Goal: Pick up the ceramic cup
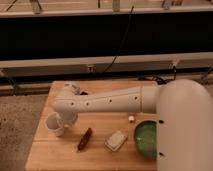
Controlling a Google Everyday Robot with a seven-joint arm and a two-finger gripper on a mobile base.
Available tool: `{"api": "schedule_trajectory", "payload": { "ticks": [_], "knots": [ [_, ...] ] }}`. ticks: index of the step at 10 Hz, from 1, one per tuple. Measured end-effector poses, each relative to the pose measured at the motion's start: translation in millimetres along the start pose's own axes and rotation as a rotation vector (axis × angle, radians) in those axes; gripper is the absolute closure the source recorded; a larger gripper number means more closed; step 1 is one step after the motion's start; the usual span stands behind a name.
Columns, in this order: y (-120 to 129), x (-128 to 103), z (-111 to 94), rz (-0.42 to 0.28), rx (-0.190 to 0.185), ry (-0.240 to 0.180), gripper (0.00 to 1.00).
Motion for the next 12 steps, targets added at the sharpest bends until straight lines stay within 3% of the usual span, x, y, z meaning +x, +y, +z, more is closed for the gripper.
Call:
{"api": "schedule_trajectory", "payload": {
  "ticks": [3, 7, 12],
  "knots": [
    [2.4, 2.9, 5.6, 0.002, 0.002, 0.003, 0.98],
    [2.6, 9.5, -16.5, -0.004, 0.003, 0.004, 0.98],
    [5.8, 16.2, -23.7, -0.015, 0.004, 0.005, 0.98]
  ]
}}
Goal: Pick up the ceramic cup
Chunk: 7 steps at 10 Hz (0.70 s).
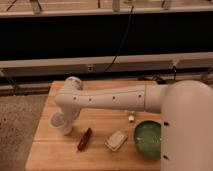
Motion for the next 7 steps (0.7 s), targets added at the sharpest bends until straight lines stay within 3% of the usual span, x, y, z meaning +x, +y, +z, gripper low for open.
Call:
{"api": "schedule_trajectory", "payload": {
  "ticks": [7],
  "knots": [
    [6.0, 16.9, -20.7, -0.017, 0.001, 0.0, 0.98]
  ]
}}
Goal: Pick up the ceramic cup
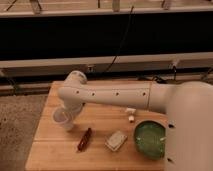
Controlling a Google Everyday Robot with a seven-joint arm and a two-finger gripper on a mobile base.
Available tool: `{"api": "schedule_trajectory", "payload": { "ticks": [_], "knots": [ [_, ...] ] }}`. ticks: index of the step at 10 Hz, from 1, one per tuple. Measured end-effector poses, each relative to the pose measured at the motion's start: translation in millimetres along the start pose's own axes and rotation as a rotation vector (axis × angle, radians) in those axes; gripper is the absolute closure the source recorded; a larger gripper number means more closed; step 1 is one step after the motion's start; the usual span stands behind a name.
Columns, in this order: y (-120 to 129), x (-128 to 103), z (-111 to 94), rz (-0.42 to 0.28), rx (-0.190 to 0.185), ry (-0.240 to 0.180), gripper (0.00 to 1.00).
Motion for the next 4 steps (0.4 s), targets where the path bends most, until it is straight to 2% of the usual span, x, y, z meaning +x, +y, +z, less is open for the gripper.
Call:
{"api": "schedule_trajectory", "payload": {
  "ticks": [4],
  "knots": [
    [3.1, 6.9, -10.0, -0.008, -0.001, -0.001, 0.98]
  ]
}}
